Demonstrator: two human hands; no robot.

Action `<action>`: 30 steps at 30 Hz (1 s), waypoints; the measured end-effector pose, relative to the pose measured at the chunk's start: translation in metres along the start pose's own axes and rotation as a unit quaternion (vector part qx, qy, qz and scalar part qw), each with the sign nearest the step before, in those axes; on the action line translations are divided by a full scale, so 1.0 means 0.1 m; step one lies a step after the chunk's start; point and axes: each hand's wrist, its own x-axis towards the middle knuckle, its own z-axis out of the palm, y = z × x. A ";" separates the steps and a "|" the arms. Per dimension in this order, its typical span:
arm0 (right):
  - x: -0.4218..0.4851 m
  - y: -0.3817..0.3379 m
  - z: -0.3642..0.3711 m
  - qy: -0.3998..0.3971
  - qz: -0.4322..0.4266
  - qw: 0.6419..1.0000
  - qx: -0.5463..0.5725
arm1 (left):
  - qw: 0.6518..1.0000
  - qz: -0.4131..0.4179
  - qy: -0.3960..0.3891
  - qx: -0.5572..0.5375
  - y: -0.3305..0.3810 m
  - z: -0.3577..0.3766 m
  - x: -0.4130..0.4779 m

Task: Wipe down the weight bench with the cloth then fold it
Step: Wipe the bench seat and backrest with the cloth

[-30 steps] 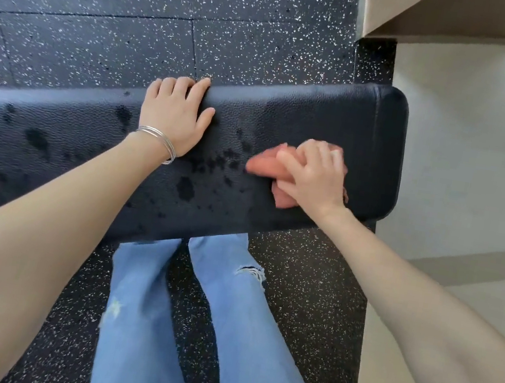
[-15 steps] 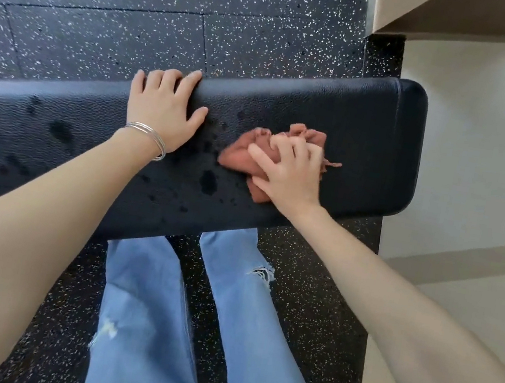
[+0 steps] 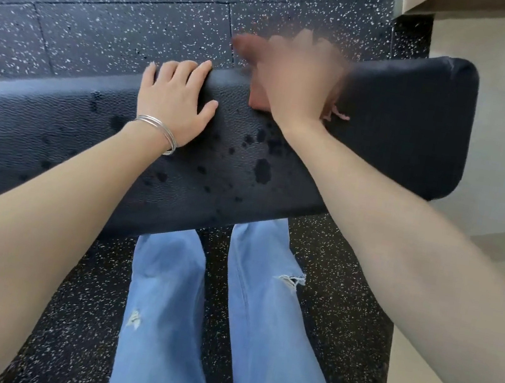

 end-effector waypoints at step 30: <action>-0.92 0.54 0.14 0.045 0.452 0.884 0.109 | 0.997 0.056 -0.017 0.052 -0.33 0.01 -0.14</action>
